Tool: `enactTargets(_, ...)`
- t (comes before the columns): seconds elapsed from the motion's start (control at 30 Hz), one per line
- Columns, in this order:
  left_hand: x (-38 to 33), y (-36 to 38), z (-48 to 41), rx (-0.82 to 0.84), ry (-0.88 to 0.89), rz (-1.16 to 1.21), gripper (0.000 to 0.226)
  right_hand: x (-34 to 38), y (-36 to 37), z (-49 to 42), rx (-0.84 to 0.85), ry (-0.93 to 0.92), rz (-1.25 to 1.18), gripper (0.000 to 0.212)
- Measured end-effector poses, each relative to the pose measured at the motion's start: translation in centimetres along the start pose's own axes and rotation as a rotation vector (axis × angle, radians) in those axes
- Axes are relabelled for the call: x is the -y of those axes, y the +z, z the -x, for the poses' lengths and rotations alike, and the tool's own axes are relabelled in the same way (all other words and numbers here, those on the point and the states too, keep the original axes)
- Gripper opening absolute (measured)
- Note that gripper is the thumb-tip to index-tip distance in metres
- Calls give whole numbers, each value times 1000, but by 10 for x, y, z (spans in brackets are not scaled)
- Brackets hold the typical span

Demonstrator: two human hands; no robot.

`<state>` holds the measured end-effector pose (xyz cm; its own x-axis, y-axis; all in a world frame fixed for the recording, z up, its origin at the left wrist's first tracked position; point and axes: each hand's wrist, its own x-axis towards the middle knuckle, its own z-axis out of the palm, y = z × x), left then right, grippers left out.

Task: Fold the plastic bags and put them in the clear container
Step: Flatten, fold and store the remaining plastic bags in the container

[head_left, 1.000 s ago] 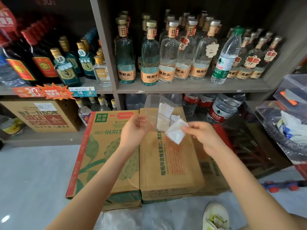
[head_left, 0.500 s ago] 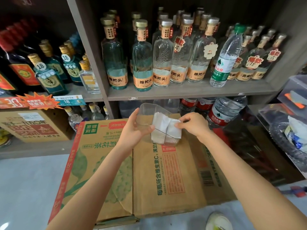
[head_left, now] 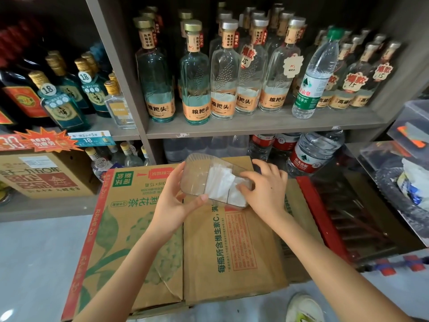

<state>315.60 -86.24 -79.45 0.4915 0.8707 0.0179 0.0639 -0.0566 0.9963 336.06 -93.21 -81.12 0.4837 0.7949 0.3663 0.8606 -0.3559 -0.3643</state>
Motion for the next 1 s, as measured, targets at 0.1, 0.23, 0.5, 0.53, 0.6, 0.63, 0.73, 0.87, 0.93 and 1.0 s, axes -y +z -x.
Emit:
enactTargets(0.1, 1, -1, 1, 1, 4, 1, 80, -1, -9, 8, -55, -15, -88, 24)
enactTargets(0.23, 1, -1, 3, 6, 19, -12, 80, 3, -15, 9, 98, 41, -19, 28)
enactTargets(0.5, -3, 1, 5, 9, 23, -24, 76, 18, -5, -4, 411, 137, 216, 49)
enactTargets(0.53, -2, 1, 4, 7, 20, -25, 77, 19, -5, -6, 425, 149, 209, 49)
enactTargets(0.6, -1, 1, 3, -1, 12, -29, 79, 19, -7, -7, 444, 154, 190, 48)
enactTargets(0.63, -2, 1, 3, -6, 7, -32, 81, 18, -8, -7, 443, 153, 165, 48)
enactTargets(0.73, -2, 2, 2, -15, -14, -53, 80, 13, -18, -2, 365, 191, 4, 44)
enactTargets(0.87, -4, 6, -6, -23, -43, -76, 82, 0, -42, 15, 251, 274, -186, 36)
enactTargets(0.93, -7, 8, -13, -20, -64, -101, 86, -6, -49, 29, 211, 310, -259, 34)
enactTargets(1.0, -9, 8, -21, -20, -92, -118, 87, -10, -53, 44, 177, 348, -346, 28)
